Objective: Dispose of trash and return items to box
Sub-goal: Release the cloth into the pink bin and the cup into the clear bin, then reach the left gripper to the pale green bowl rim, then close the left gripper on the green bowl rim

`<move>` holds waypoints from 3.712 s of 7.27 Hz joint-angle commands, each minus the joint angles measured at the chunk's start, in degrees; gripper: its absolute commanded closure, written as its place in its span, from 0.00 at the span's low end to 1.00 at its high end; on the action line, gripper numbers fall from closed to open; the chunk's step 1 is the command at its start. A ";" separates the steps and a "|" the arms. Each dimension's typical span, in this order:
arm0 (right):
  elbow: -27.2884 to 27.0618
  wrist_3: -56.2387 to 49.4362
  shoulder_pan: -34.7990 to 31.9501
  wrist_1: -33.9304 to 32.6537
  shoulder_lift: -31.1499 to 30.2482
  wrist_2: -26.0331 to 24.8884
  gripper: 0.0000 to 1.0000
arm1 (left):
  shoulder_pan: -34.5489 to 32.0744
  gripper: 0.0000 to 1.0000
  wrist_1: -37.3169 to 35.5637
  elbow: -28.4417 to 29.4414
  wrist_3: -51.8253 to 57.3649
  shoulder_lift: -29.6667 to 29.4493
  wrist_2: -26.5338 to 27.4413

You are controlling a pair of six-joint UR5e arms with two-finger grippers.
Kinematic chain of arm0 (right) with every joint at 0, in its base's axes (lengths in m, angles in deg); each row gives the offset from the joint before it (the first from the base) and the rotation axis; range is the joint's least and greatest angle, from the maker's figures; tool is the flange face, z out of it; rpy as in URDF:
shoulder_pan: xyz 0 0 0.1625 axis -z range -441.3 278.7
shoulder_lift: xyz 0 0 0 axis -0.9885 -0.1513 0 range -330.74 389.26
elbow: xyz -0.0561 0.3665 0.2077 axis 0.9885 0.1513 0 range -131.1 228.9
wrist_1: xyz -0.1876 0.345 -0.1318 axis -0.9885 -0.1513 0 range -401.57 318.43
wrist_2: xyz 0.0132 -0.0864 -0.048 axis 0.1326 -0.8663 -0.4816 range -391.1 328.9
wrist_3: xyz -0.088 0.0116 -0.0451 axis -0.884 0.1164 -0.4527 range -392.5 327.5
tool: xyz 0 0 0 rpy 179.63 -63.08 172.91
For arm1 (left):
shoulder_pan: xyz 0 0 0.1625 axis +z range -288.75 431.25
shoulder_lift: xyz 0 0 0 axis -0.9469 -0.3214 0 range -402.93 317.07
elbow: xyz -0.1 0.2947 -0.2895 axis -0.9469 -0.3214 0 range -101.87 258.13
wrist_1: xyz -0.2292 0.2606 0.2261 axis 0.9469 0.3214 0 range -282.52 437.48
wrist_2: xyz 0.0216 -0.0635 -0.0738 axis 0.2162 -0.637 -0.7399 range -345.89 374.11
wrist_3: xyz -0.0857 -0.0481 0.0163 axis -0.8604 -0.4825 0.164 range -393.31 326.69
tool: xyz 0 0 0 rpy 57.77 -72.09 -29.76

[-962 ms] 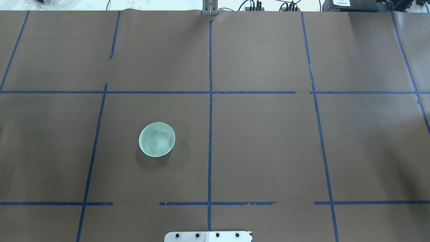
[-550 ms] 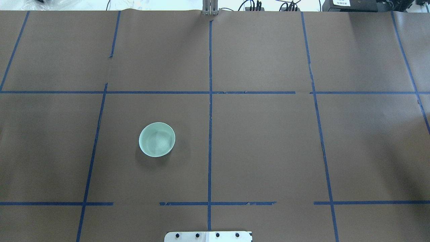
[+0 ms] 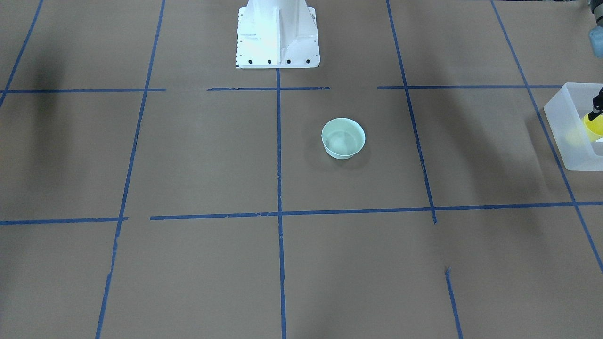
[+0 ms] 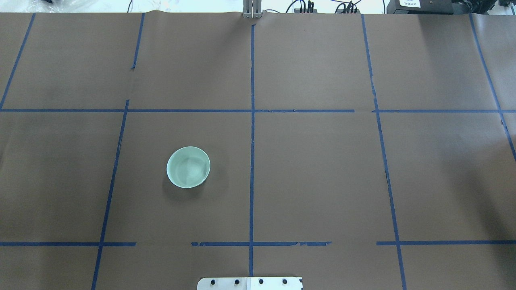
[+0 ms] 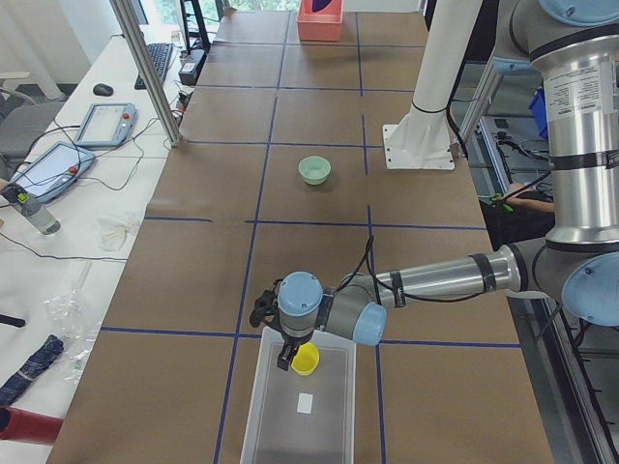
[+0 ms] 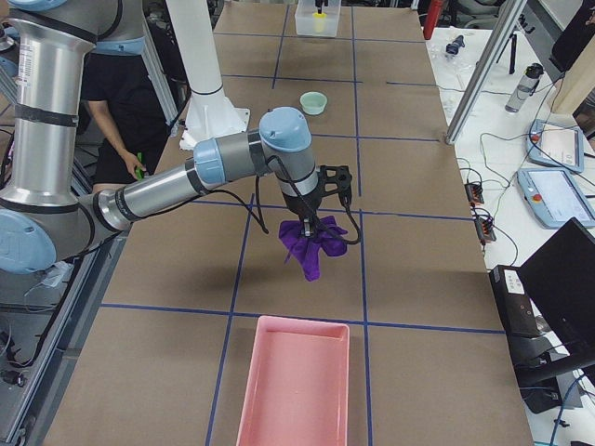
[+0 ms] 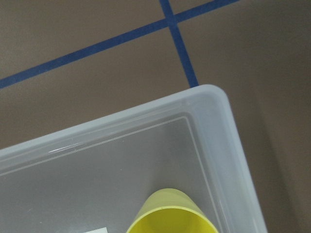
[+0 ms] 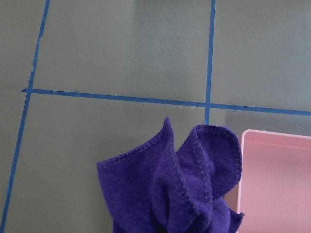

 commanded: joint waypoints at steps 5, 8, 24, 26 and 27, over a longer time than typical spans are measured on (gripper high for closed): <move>22.50 -25.57 -10.66 6.08 1.63 -5.82 1.00 | -3.33 0.01 -9.88 -13.26 -11.22 -9.27 6.58; 38.61 -24.86 -10.57 24.40 2.59 -5.82 1.00 | 4.18 0.00 -9.79 -17.65 -21.83 -11.24 5.97; 16.84 6.08 3.13 10.09 5.23 3.59 0.00 | 55.90 0.37 -2.23 -12.66 -88.25 -28.99 25.92; 16.75 5.81 3.31 10.18 5.14 3.41 0.00 | 55.30 1.00 -2.41 -14.06 -87.82 -28.11 25.57; 16.58 5.98 3.40 10.61 5.23 3.67 0.00 | 54.94 1.00 -2.67 -14.76 -87.81 -28.11 25.39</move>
